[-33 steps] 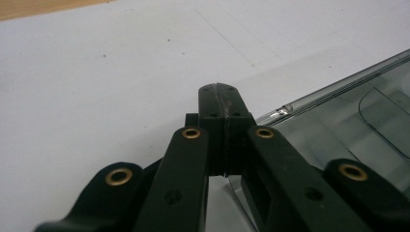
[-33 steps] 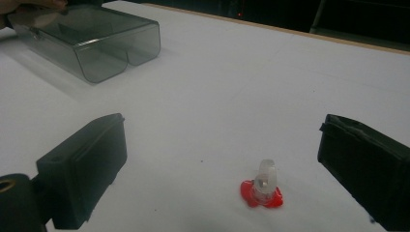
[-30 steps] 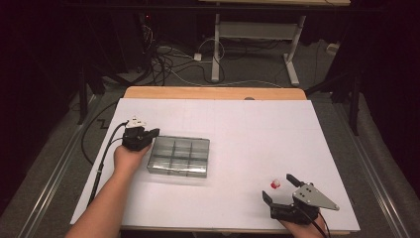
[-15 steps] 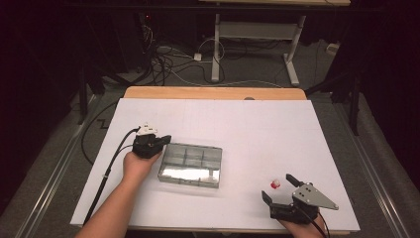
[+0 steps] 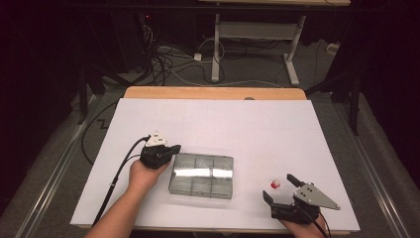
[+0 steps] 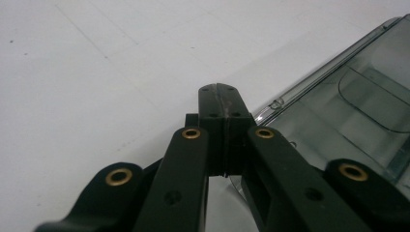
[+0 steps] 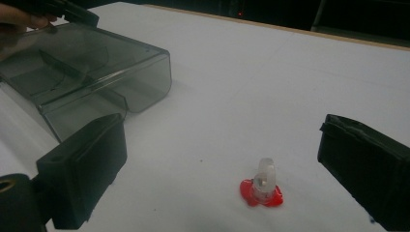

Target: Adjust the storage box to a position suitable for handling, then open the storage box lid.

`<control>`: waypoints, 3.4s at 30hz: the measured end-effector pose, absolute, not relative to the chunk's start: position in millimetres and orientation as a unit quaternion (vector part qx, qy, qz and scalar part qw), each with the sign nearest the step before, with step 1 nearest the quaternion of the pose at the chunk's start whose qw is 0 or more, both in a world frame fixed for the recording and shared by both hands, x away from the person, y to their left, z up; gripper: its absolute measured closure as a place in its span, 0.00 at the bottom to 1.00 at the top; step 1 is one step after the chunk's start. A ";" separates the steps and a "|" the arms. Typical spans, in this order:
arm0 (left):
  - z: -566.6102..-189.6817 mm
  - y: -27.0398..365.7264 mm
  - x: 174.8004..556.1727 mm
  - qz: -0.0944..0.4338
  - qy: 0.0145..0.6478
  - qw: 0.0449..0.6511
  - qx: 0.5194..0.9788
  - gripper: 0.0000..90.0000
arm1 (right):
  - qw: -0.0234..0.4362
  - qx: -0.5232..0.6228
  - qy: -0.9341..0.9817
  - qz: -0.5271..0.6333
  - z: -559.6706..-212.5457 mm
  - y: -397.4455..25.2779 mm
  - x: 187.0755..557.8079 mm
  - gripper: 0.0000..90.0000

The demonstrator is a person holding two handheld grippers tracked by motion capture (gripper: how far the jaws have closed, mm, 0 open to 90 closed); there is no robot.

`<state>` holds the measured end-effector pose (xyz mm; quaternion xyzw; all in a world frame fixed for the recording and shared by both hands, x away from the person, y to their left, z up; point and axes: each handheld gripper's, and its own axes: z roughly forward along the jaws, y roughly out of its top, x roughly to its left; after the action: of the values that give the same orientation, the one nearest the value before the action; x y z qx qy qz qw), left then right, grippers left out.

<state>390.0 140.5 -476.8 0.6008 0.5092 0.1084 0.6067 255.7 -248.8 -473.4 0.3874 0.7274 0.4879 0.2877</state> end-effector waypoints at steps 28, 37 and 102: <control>-487.3 164.6 298.9 0.055 0.537 0.616 0.574 0.97 | 0.286 0.383 0.729 0.490 -472.9 -245.5 253.0 0.04; -493.1 148.0 292.7 0.059 0.526 0.594 0.606 0.98 | 0.276 0.384 0.734 0.487 -476.2 -235.9 256.0 0.06; -490.6 157.3 294.7 0.052 0.478 0.640 0.599 0.97 | 0.180 0.289 0.776 0.530 -447.2 -152.7 279.1 1.00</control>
<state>294.7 157.3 -490.6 0.5993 0.4778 0.0517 0.6402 279.1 -152.7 -447.2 0.2894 0.7765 0.5302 0.1796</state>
